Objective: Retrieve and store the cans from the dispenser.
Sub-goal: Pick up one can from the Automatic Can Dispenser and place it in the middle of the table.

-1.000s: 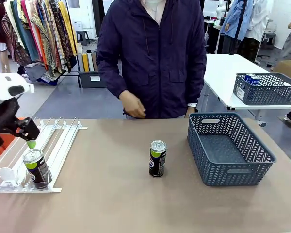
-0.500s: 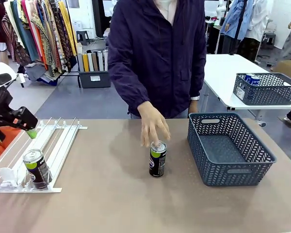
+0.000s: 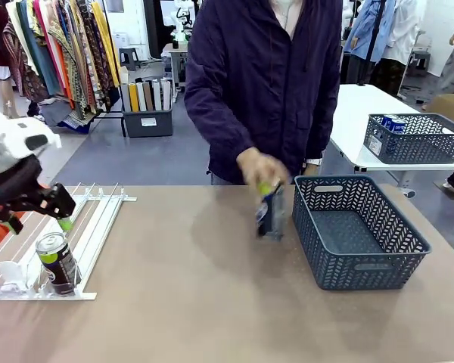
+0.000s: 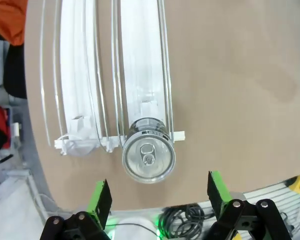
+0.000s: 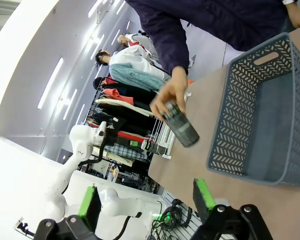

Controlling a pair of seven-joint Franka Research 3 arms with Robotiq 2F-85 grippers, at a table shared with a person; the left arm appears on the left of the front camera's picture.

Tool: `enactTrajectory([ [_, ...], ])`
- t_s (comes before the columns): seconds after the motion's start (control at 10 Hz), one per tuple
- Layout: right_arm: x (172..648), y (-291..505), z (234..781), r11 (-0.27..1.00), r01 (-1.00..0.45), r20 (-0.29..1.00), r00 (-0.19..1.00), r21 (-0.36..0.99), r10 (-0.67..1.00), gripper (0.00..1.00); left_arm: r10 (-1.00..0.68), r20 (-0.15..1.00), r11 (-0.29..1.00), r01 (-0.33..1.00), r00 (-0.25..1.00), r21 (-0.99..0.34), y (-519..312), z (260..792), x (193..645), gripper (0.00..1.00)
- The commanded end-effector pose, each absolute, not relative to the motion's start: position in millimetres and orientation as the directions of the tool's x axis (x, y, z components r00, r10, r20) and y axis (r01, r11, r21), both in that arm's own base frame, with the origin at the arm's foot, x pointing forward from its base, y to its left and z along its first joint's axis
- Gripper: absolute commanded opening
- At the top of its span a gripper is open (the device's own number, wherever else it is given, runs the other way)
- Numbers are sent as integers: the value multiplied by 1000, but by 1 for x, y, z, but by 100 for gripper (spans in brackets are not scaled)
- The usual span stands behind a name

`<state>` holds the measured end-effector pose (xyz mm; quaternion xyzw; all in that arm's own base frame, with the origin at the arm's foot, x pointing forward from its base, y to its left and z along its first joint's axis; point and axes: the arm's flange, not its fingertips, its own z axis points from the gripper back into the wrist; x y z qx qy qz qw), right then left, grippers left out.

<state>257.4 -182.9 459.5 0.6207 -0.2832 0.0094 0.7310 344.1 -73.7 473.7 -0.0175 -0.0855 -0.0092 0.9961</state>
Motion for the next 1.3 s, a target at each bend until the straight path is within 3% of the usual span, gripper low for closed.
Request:
enactTrajectory([
  [0.0, 261, -182, 464, 209, -382, 434, 827, 900, -358, 100, 30, 148, 999, -26, 989, -27, -72, 448, 349, 100],
  [0.4, 261, -182, 464, 209, -382, 434, 827, 900, -358, 100, 87, 58, 996, -86, 995, -25, -72, 398, 364, 100],
  [1.0, 261, -182, 464, 209, -382, 434, 827, 900, -358, 100, 87, 24, 996, -87, 996, -17, -73, 392, 363, 100],
  [1.1, 261, -182, 464, 209, -382, 434, 827, 900, -358, 100, 86, 25, 996, -85, 996, -11, -73, 392, 362, 40],
  [1.2, 261, -182, 464, 209, -382, 434, 827, 900, -358, 100, 81, 24, 997, -81, 996, -9, -73, 392, 362, 0],
])
